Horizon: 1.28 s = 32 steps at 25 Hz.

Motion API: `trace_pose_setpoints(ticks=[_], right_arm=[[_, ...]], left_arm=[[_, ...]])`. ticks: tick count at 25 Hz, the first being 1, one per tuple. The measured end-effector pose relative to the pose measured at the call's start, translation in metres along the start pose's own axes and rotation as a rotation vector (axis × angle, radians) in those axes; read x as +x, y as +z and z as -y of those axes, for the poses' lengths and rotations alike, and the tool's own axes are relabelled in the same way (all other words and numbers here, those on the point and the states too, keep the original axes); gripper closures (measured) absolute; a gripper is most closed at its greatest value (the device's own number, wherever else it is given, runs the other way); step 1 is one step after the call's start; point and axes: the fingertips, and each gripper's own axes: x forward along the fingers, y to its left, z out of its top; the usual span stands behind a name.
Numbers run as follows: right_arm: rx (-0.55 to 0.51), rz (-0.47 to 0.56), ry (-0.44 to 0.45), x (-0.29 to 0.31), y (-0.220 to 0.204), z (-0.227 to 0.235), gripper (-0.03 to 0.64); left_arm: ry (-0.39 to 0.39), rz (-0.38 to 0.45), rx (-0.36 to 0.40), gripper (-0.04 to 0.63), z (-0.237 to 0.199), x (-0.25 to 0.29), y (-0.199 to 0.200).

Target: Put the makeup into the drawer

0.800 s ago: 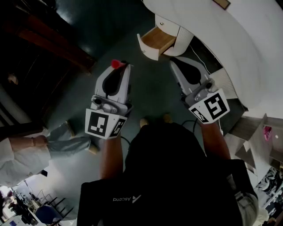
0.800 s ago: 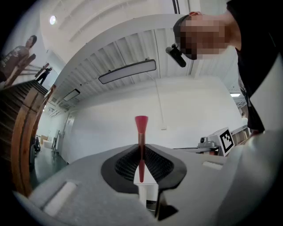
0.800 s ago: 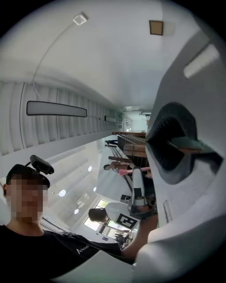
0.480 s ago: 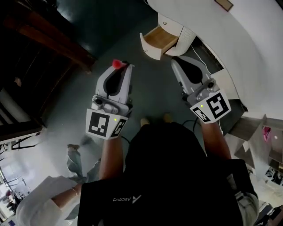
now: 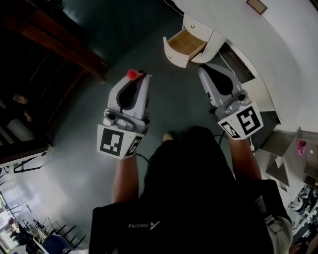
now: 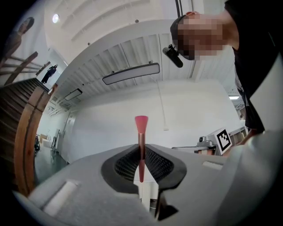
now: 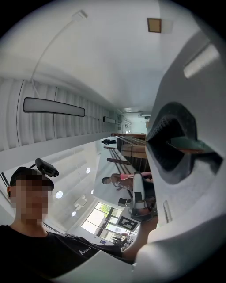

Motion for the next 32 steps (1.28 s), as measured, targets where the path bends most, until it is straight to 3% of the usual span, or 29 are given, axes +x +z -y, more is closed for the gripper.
trace_pose_setpoints(ticks=[10, 22, 32], right_arm=[[-0.029, -0.019, -0.045, 0.038, -0.024, 0.043, 0.614], [-0.042, -0.048, -0.074, 0.119, -0.076, 0.169, 0.614], [0.01, -0.172, -0.072, 0.141, -0.152, 0.251, 0.614]], left_arm=[[-0.035, -0.041, 0.0, 0.549, -0.05, 0.046, -0.031], [-0.171, -0.139, 0.02, 0.549, -0.102, 0.208, -0.112], [-0.348, -0.376, 0.133, 0.549, -0.104, 0.306, -0.224]])
